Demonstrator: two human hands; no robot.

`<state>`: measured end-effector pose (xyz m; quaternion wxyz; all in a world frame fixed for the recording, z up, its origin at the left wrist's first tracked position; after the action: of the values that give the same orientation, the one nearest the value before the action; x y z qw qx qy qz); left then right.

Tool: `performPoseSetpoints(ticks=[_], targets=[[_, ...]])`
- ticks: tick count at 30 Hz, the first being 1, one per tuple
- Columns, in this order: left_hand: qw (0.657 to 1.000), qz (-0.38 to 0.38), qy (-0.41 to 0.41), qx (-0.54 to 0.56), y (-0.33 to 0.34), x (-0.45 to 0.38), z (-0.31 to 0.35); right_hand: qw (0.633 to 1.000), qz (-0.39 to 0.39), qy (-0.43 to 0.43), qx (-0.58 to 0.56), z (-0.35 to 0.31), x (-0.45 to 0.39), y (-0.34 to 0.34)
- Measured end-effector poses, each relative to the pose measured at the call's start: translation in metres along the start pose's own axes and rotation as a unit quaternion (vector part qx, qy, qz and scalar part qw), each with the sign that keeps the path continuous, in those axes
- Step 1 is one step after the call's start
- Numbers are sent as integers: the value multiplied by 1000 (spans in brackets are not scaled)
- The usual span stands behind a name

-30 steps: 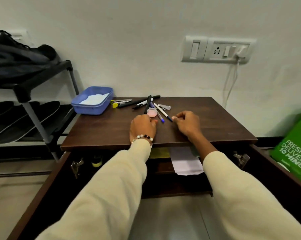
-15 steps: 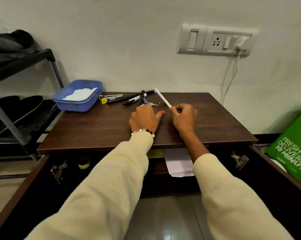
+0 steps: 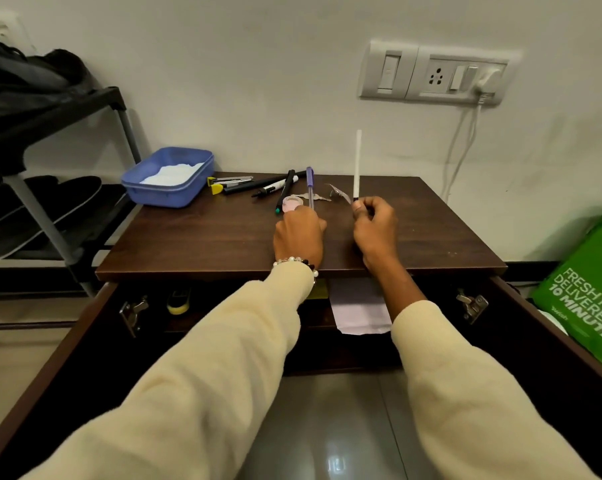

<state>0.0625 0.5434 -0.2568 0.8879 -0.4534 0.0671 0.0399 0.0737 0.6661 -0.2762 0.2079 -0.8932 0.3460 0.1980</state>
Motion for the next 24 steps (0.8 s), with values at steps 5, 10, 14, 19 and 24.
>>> performPoseSetpoints(ticks=[5,10,14,19,24], targets=[[985,33,27,169,-17,35,-27,968,-78,36,-237,-24,42,-19],[951,36,88,293,-22,75,-80,933,-226,22,-279,-27,108,-30],[960,3,132,249,-2,111,-138,903,-375,27,-208,-11,158,-24],[984,-51,72,155,43,143,-211,840,-526,94,-95,35,217,-3],[985,-142,-10,97,89,177,-268,795,-584,160,32,91,257,21]])
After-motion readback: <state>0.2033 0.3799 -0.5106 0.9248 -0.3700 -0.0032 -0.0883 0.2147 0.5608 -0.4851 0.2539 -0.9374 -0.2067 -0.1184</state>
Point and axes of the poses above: each hand's wrist, its own x-axis away from the middle knuckle, its own y-axis out of the palm, z = x × y, the point moved 1 cm from there along -x, towards the middle knuckle, and after that the axes turned 11 degrees about -y, right-handed, at the moved point
